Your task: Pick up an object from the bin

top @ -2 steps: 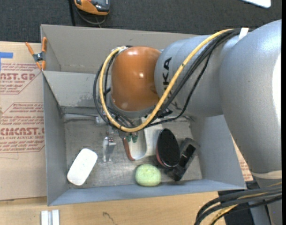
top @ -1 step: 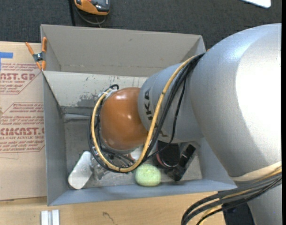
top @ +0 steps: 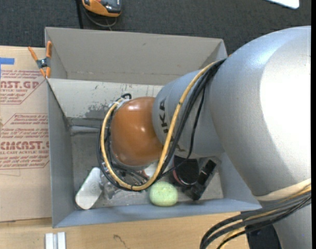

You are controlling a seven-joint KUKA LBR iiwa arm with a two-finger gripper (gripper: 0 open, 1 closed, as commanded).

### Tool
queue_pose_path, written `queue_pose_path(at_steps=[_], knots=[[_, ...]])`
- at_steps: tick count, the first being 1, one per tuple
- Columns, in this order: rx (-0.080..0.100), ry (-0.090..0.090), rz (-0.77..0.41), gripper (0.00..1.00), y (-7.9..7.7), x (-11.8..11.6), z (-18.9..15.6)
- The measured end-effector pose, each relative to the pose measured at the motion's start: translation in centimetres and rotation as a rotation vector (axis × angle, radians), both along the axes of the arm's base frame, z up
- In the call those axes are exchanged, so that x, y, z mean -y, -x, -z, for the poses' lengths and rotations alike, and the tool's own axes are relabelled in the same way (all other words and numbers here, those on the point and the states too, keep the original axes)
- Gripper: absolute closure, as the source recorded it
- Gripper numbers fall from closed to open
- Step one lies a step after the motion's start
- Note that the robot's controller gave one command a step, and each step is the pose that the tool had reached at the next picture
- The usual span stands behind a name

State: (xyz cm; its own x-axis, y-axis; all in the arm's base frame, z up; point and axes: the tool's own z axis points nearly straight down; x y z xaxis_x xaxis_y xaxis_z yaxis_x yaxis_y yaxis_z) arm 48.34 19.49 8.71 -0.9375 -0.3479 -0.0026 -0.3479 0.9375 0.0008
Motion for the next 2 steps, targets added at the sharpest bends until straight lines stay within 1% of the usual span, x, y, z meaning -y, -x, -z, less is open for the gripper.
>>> queue_pose_path(at_steps=[1,2], knots=[[-0.01,0.004,-0.002,1.0,0.3,0.3,-4.3],[0.0,0.0,0.029,1.0,-0.7,-0.5,-8.7]])
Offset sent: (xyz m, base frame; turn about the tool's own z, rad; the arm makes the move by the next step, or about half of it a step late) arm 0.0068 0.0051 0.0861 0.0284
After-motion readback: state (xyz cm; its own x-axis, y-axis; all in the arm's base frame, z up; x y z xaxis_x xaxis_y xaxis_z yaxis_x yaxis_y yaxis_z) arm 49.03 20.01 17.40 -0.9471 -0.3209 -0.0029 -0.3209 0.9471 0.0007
